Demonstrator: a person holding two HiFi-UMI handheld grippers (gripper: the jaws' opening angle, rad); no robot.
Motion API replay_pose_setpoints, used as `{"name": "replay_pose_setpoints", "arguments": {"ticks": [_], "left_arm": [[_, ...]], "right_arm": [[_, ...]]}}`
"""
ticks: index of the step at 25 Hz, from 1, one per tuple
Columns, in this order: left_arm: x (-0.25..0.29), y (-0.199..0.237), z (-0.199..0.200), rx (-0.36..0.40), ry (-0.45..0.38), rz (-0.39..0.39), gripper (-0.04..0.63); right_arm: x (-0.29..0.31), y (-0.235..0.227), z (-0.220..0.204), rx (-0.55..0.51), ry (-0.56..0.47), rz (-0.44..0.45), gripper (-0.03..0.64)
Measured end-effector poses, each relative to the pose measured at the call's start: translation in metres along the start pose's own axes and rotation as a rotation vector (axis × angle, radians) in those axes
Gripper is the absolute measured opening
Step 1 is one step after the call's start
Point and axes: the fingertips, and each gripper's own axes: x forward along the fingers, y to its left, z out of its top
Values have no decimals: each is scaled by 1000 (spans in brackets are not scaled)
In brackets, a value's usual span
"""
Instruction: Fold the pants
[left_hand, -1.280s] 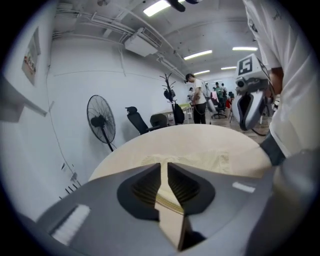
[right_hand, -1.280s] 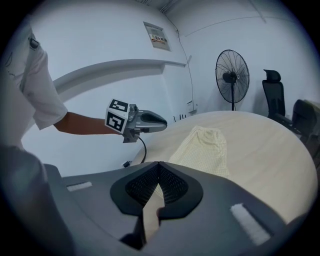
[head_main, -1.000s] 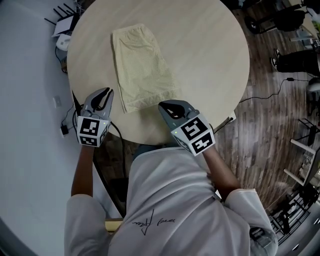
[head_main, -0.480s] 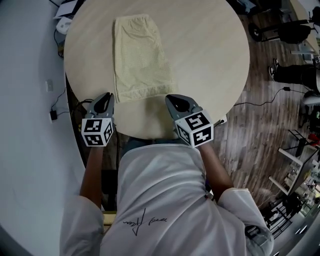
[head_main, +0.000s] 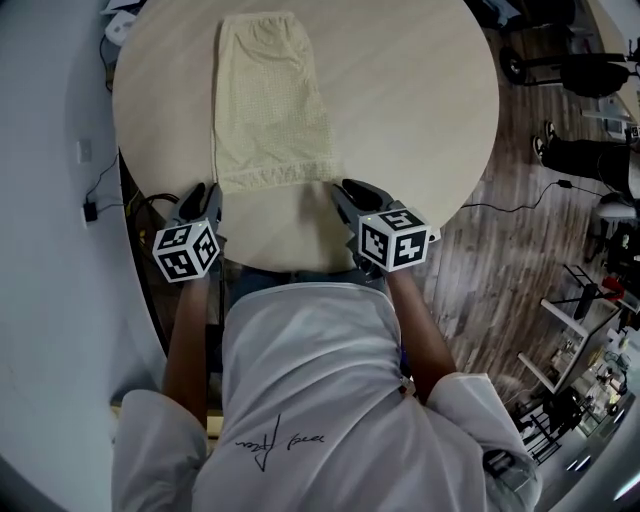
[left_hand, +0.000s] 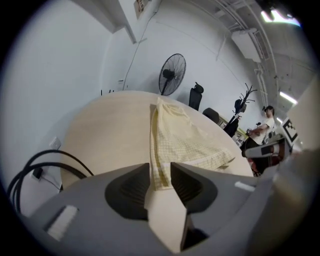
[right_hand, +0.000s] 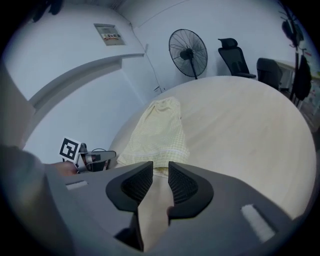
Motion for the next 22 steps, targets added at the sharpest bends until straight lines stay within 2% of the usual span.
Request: {"name": "replay_pose_setpoints", "arguments": {"ticks": [6,12,15,22], "left_arm": [[10,2,-11,-99,40,11,146],[19,4,-14,-116,68,22,150],[22,1,-15,-110,80,39,150],[24,7,-20,-34,103,95,150]], "right_arm": [[6,-30,4,161,-17,25,91],[28,-46,7,303,-9,73,135],[37,-52,3,264,20,30,144],[57,-47,-11,60,62,-132,150]]}}
